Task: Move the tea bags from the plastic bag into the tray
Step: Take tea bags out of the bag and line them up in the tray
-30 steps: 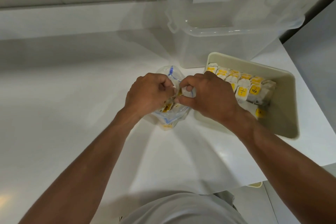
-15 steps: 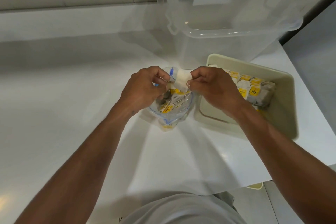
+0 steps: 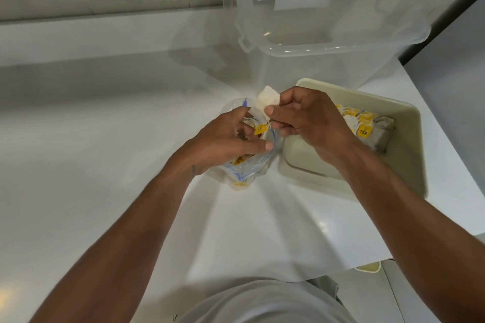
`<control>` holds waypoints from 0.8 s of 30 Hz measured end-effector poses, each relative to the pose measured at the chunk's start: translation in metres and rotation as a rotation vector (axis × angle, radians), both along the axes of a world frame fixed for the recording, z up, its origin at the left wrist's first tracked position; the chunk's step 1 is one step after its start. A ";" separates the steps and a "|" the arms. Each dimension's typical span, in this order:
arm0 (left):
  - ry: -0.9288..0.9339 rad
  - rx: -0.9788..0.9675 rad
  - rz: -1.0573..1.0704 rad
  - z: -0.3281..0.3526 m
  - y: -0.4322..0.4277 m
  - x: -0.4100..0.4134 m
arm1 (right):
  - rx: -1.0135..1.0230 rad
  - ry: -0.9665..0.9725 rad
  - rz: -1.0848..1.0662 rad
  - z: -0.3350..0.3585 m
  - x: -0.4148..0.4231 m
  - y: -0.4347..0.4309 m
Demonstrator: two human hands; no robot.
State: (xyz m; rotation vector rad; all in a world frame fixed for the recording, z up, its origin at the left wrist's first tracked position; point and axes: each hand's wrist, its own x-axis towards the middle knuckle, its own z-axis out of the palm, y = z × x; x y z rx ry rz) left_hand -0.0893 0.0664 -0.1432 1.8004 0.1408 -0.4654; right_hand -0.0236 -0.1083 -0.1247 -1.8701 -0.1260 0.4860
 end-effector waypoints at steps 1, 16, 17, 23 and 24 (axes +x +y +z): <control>-0.011 0.010 0.010 -0.001 -0.001 0.000 | 0.010 0.003 0.005 0.000 -0.001 0.000; -0.111 0.240 0.170 -0.008 0.012 0.009 | -0.085 -0.059 -0.053 0.003 0.005 0.001; -0.128 0.254 0.169 -0.008 0.012 0.010 | -0.108 -0.062 -0.041 0.003 0.005 0.001; -0.183 0.374 0.122 -0.001 0.012 0.014 | -0.121 -0.068 -0.059 0.002 0.008 -0.002; -0.176 0.368 0.121 0.000 0.012 0.015 | -0.110 -0.064 -0.061 0.001 0.009 -0.003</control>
